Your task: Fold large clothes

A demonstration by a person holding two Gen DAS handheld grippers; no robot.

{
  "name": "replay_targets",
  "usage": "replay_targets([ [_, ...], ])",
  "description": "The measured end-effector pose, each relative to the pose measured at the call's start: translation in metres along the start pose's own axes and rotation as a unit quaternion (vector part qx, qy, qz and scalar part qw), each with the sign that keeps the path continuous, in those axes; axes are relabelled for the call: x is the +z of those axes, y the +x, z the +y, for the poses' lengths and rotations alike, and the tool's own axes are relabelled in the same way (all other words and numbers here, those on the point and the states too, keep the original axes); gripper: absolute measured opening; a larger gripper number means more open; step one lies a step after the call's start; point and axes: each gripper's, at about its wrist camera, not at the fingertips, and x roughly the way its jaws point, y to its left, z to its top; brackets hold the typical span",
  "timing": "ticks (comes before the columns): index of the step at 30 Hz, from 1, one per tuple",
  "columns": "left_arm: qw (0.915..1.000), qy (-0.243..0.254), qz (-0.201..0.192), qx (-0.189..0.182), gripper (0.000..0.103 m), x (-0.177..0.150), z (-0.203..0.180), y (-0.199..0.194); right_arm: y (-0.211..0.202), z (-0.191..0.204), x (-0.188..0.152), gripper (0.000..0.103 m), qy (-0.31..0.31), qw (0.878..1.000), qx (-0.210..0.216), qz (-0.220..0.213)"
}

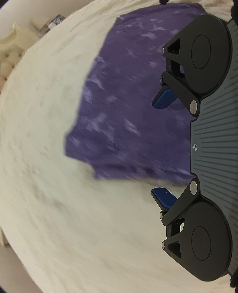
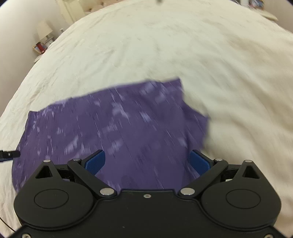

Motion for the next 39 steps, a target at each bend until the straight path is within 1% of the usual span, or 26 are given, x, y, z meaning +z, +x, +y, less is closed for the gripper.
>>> replay_targets([
  [3, 0.9995, -0.028, 0.013, 0.0, 0.094, -0.017, 0.016, -0.002, -0.01, -0.022, -0.021, 0.099, 0.035, 0.999, -0.014, 0.013],
  [6, 0.9976, -0.063, 0.025, -0.014, 0.094, -0.028, 0.029, 0.0, -0.012, -0.041, -0.037, 0.1, 0.082, 0.996, -0.016, 0.026],
  [9, 0.9945, -0.095, 0.032, -0.03, 0.095, -0.033, 0.038, 0.007, -0.01, -0.059, -0.051, 0.102, 0.139, 0.989, 0.02, 0.041],
  [10, 0.9933, -0.105, 0.033, -0.036, 0.098, -0.032, 0.04, 0.011, -0.005, -0.064, -0.055, 0.102, 0.158, 0.986, 0.034, 0.049],
  [12, 0.9908, -0.122, 0.036, -0.047, 0.103, -0.031, 0.044, 0.019, 0.005, -0.068, -0.06, 0.102, 0.182, 0.98, 0.051, 0.06],
  [13, 0.9897, -0.127, 0.036, -0.055, 0.103, -0.03, 0.045, 0.023, 0.01, -0.069, -0.063, 0.103, 0.188, 0.978, 0.06, 0.061],
  [15, 0.9891, -0.126, 0.034, -0.069, 0.103, -0.026, 0.044, 0.029, 0.02, -0.069, -0.066, 0.103, 0.204, 0.974, 0.081, 0.06],
  [18, 0.99, -0.111, 0.031, -0.082, 0.103, -0.018, 0.039, 0.039, 0.031, -0.066, -0.062, 0.103, 0.225, 0.967, 0.108, 0.049],
  [23, 0.9919, -0.094, 0.017, -0.083, 0.103, -0.005, 0.025, 0.053, 0.049, -0.064, -0.055, 0.103, 0.256, 0.957, 0.131, 0.04],
  [26, 0.9895, -0.108, 0.035, -0.09, 0.102, 0.0, 0.025, 0.054, 0.05, -0.065, -0.054, 0.103, 0.265, 0.954, 0.136, 0.04],
  [27, 0.9881, -0.112, 0.045, -0.095, 0.096, 0.002, 0.024, 0.054, 0.049, -0.063, -0.053, 0.097, 0.264, 0.954, 0.135, 0.043],
  [28, 0.9876, -0.11, 0.051, -0.099, 0.078, 0.003, 0.024, 0.052, 0.047, -0.062, -0.053, 0.08, 0.259, 0.956, 0.131, 0.047],
  [29, 0.9871, -0.106, 0.054, -0.108, 0.067, 0.004, 0.023, 0.049, 0.046, -0.061, -0.051, 0.069, 0.255, 0.956, 0.132, 0.052],
  [30, 0.9858, -0.104, 0.057, -0.119, 0.048, 0.005, 0.022, 0.045, 0.042, -0.06, -0.051, 0.053, 0.255, 0.955, 0.142, 0.057],
  [31, 0.9847, -0.106, 0.062, -0.124, 0.037, 0.005, 0.02, 0.043, 0.039, -0.057, -0.05, 0.044, 0.254, 0.954, 0.148, 0.058],
  [32, 0.9839, -0.107, 0.065, -0.127, 0.032, 0.005, 0.018, 0.039, 0.034, -0.052, -0.046, 0.041, 0.24, 0.958, 0.144, 0.056],
  [34, 0.9828, -0.106, 0.063, -0.138, 0.028, 0.006, 0.016, 0.031, 0.025, -0.04, -0.04, 0.037, 0.209, 0.967, 0.13, 0.06],
  [37, 0.9771, -0.115, 0.062, -0.169, 0.027, 0.006, 0.019, 0.015, 0.009, -0.034, -0.036, 0.036, 0.208, 0.967, 0.137, 0.056],
  [39, 0.9751, -0.107, 0.061, -0.185, 0.027, 0.002, 0.018, 0.0, -0.006, -0.03, -0.036, 0.036, 0.201, 0.967, 0.148, 0.053],
])
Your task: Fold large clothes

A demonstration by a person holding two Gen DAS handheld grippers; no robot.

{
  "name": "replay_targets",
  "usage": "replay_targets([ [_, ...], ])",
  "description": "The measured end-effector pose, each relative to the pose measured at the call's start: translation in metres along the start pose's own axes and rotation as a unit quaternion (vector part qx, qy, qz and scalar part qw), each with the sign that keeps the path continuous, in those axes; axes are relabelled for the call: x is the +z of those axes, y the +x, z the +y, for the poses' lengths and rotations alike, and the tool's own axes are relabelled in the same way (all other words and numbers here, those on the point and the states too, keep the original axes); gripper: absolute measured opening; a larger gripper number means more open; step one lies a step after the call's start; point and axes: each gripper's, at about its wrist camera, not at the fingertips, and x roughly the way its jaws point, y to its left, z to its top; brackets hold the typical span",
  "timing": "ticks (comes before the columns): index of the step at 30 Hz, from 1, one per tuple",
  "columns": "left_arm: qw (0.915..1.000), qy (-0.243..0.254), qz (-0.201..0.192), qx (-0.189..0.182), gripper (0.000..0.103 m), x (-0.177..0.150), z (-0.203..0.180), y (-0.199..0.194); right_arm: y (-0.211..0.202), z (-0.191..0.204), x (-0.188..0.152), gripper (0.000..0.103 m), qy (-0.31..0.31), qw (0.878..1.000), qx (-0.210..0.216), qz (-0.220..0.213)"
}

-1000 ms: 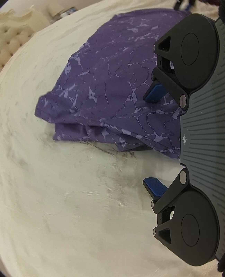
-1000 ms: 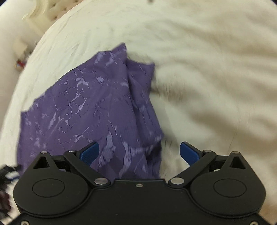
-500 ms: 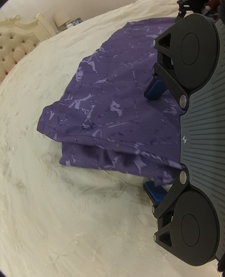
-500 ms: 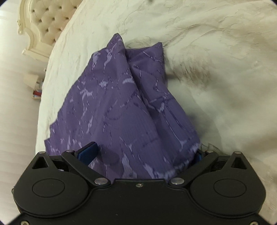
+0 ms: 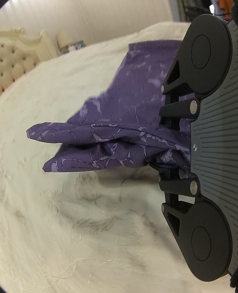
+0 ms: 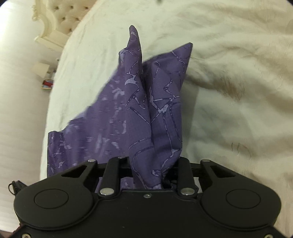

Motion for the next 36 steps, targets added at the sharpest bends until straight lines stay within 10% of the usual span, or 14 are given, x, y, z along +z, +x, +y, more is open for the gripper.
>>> replay_targets([
  [10, 0.9988, 0.019, 0.038, -0.022, 0.028, -0.075, 0.011, -0.052, -0.059, 0.007, -0.073, 0.037, -0.052, 0.997, -0.015, 0.055],
  [16, 0.9912, 0.019, -0.008, 0.131, 0.05, -0.096, 0.054, -0.053, -0.059, -0.028, -0.106, 0.064, -0.048, 0.989, -0.129, 0.051],
  [20, 0.9901, -0.015, -0.021, 0.138, 0.06, -0.097, 0.062, -0.05, -0.053, -0.046, -0.111, 0.076, -0.012, 0.987, -0.16, 0.028],
  [26, 0.9859, 0.055, -0.086, 0.132, 0.06, -0.11, 0.014, -0.079, -0.085, -0.041, -0.126, 0.099, -0.031, 0.992, -0.118, -0.026],
  [30, 0.9832, 0.092, -0.118, 0.105, 0.078, -0.11, -0.027, -0.085, -0.088, -0.03, -0.123, 0.103, -0.048, 0.992, -0.105, -0.045],
  [36, 0.9836, 0.139, -0.084, 0.078, 0.078, -0.11, -0.081, -0.044, -0.074, -0.038, -0.117, 0.103, -0.054, 0.994, -0.096, -0.019],
])
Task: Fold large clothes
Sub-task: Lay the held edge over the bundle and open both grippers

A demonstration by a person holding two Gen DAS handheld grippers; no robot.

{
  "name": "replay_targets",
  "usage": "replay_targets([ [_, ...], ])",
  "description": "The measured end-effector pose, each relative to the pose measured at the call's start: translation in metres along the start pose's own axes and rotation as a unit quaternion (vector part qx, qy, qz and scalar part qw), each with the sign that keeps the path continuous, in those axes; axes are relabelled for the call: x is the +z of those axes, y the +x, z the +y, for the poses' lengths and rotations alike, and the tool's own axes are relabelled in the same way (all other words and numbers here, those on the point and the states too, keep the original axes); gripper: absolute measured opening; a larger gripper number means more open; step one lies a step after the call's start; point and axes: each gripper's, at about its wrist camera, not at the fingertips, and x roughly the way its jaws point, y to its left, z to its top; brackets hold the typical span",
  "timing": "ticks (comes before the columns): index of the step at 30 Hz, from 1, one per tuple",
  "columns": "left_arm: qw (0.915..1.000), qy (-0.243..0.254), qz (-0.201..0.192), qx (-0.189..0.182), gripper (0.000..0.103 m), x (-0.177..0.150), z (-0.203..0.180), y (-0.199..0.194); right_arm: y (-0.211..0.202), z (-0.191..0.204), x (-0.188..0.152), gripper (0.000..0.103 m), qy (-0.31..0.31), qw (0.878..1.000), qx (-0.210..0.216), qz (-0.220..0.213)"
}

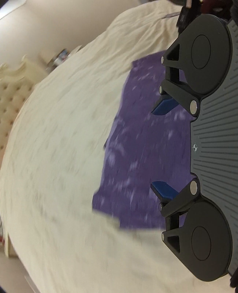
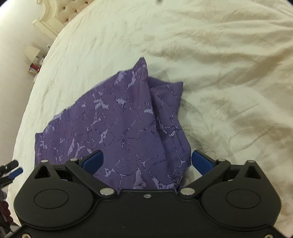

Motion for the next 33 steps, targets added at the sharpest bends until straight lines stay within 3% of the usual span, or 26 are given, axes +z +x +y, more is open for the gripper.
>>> replay_targets([
  [8, 0.9984, 0.04, 0.039, 0.009, 0.078, -0.002, -0.059, 0.057, 0.024, -0.014, -0.002, 0.103, -0.006, 0.998, 0.024, 0.053],
  [19, 0.9944, 0.019, 0.075, 0.072, 0.079, -0.011, -0.07, 0.111, 0.049, -0.03, 0.009, 0.103, 0.008, 0.993, 0.069, 0.1],
  [20, 0.9938, 0.021, 0.076, 0.077, 0.08, -0.012, -0.071, 0.116, 0.052, -0.031, 0.011, 0.103, 0.008, 0.992, 0.071, 0.104],
  [24, 0.9931, 0.029, 0.079, 0.083, 0.102, -0.014, -0.076, 0.131, 0.06, -0.032, 0.016, 0.103, 0.0, 0.99, 0.079, 0.121],
  [33, 0.9875, 0.058, 0.073, 0.127, 0.103, -0.015, -0.092, 0.144, 0.062, -0.046, 0.024, 0.103, 0.006, 0.982, 0.116, 0.149],
])
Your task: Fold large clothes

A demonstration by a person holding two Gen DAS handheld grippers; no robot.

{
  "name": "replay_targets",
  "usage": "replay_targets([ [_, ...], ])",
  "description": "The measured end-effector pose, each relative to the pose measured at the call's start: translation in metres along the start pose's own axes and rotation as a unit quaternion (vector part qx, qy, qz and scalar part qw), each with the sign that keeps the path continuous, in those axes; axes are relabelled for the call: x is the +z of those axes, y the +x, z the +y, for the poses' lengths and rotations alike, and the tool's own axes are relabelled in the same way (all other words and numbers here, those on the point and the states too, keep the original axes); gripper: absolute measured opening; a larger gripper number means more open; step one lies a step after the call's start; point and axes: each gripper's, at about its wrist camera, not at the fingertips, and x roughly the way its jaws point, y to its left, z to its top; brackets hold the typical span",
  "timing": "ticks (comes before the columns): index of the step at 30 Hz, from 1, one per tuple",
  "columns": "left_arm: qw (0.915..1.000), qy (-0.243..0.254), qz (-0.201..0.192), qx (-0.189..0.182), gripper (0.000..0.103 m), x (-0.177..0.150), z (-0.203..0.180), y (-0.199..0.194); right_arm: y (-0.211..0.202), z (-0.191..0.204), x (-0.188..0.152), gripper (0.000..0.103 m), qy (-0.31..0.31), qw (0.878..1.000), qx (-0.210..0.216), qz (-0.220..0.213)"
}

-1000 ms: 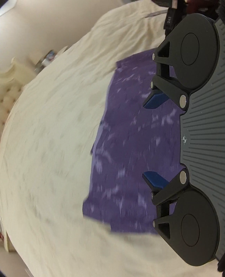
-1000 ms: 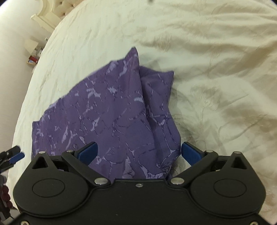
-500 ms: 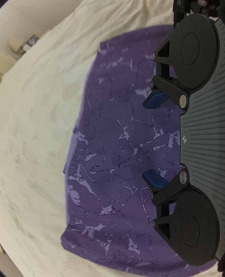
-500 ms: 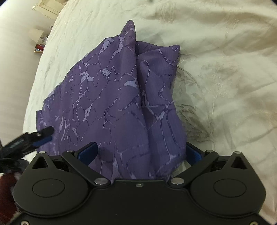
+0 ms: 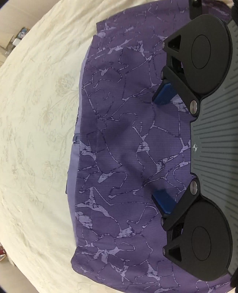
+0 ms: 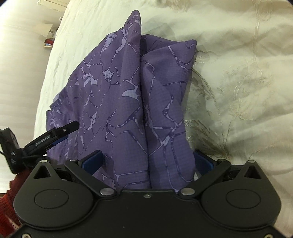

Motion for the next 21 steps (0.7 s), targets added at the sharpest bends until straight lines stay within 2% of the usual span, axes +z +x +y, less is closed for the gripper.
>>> replay_targets([
  [2, 1.0, -0.003, 0.005, 0.0, 0.101, 0.003, 0.0, -0.004, -0.001, -0.002, -0.001, 0.103, 0.003, 1.0, 0.007, 0.0],
  [3, 1.0, -0.008, -0.001, -0.002, 0.088, 0.009, -0.001, -0.009, -0.002, -0.003, -0.001, 0.103, 0.004, 1.0, 0.009, -0.001],
  [4, 0.9998, -0.012, -0.014, -0.002, 0.067, 0.011, -0.001, -0.016, -0.001, -0.002, -0.002, 0.103, 0.005, 1.0, 0.009, -0.003],
  [7, 0.999, -0.004, -0.04, -0.021, 0.042, 0.018, -0.005, -0.031, -0.003, -0.002, -0.006, 0.103, -0.002, 1.0, 0.003, -0.008],
  [10, 0.9971, -0.001, -0.055, -0.052, 0.024, 0.026, -0.013, -0.032, 0.001, 0.005, -0.011, 0.103, -0.013, 1.0, -0.007, -0.019],
  [12, 0.9966, -0.011, -0.053, -0.062, 0.023, 0.031, -0.015, -0.023, 0.002, 0.006, -0.013, 0.103, -0.015, 1.0, -0.006, -0.026],
  [17, 0.9965, -0.047, -0.019, -0.067, 0.022, 0.034, -0.01, 0.007, -0.003, -0.001, -0.018, 0.103, -0.017, 0.999, 0.015, -0.035],
  [21, 0.9961, -0.043, -0.02, -0.074, 0.022, 0.036, -0.009, 0.008, -0.006, -0.009, -0.013, 0.103, 0.0, 0.999, 0.036, -0.028],
])
